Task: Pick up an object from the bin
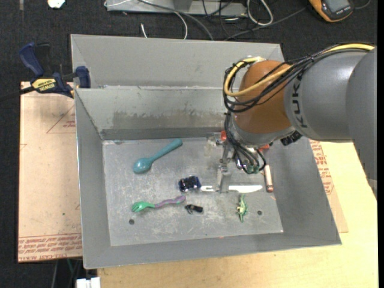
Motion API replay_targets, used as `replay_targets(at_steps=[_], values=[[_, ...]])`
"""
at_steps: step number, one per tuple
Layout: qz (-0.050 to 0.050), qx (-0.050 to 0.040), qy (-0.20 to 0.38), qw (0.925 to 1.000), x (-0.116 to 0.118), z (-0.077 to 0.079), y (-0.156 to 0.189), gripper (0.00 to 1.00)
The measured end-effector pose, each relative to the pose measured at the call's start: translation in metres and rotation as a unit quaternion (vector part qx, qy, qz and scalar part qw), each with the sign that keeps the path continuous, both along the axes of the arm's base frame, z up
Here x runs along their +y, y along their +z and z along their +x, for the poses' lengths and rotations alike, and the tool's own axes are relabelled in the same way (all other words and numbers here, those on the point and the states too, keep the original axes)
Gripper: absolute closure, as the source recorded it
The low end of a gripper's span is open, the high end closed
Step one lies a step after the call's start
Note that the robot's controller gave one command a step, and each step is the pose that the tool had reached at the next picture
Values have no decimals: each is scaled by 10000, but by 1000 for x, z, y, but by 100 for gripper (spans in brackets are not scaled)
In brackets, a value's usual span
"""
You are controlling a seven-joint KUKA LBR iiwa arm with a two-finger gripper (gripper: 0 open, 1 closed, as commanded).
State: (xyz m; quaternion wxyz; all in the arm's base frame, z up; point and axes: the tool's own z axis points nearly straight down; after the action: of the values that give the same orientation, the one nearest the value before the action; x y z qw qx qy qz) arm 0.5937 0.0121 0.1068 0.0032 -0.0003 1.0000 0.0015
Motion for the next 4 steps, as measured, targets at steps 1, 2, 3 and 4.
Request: replay_targets(at_steps=[1, 2, 3, 4], values=[[11, 20, -226, 9997, 33, -13, -36, 100], [11, 20, -226, 9997, 33, -13, -36, 100], [8, 20, -174, 9998, 35, -14, -35, 100], [10, 43, -178, 9998, 34, -18, 25, 100]])
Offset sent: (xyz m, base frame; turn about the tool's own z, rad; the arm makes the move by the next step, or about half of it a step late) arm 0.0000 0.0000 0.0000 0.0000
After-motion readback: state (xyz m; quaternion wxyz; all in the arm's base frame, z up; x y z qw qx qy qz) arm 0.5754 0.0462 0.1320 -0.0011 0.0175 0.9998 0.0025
